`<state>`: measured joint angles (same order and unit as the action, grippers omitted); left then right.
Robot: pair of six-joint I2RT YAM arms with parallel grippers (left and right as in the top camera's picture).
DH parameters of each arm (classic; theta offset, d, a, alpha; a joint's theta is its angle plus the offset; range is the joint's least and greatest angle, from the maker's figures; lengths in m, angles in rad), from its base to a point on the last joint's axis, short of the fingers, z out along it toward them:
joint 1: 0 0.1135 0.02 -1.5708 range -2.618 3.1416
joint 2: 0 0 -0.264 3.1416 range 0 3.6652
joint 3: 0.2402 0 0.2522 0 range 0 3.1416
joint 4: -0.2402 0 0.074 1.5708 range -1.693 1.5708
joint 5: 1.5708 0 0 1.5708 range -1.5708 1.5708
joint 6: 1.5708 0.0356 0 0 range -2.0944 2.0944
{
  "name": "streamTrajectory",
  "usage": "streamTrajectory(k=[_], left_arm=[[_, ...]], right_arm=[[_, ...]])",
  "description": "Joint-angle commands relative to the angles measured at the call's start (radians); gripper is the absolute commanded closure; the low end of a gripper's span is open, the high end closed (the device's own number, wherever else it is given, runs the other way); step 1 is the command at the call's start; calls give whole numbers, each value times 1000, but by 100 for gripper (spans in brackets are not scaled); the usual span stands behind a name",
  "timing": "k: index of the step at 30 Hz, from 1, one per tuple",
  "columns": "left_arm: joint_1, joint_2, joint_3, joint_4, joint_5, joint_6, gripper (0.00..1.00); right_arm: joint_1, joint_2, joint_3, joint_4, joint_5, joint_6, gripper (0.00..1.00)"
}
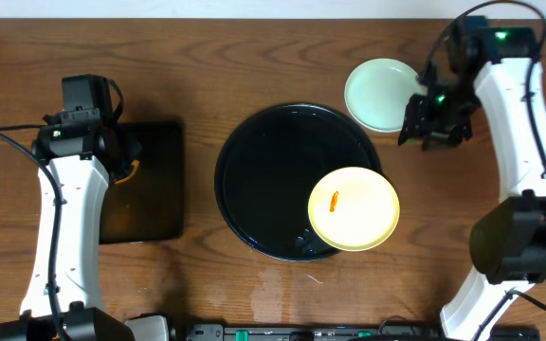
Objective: Clean dirty plates on tray and stack at the side
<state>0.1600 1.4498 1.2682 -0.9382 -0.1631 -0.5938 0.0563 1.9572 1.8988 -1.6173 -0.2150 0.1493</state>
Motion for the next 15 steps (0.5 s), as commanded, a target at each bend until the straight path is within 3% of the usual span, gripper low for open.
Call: streamTrajectory(k=[1, 10, 13, 15], left_arm=[[3, 2, -6, 0, -5, 14, 92], [3, 16, -6, 5, -5, 14, 92], [3, 37, -6, 13, -5, 14, 92], [3, 56, -6, 19, -5, 14, 92]], right_arm=[[59, 10, -42, -28, 203, 165, 49], [139, -28, -272, 16, 198, 194, 40], [153, -56, -345, 61, 176, 194, 3], [155, -82, -394, 109, 144, 187, 4]])
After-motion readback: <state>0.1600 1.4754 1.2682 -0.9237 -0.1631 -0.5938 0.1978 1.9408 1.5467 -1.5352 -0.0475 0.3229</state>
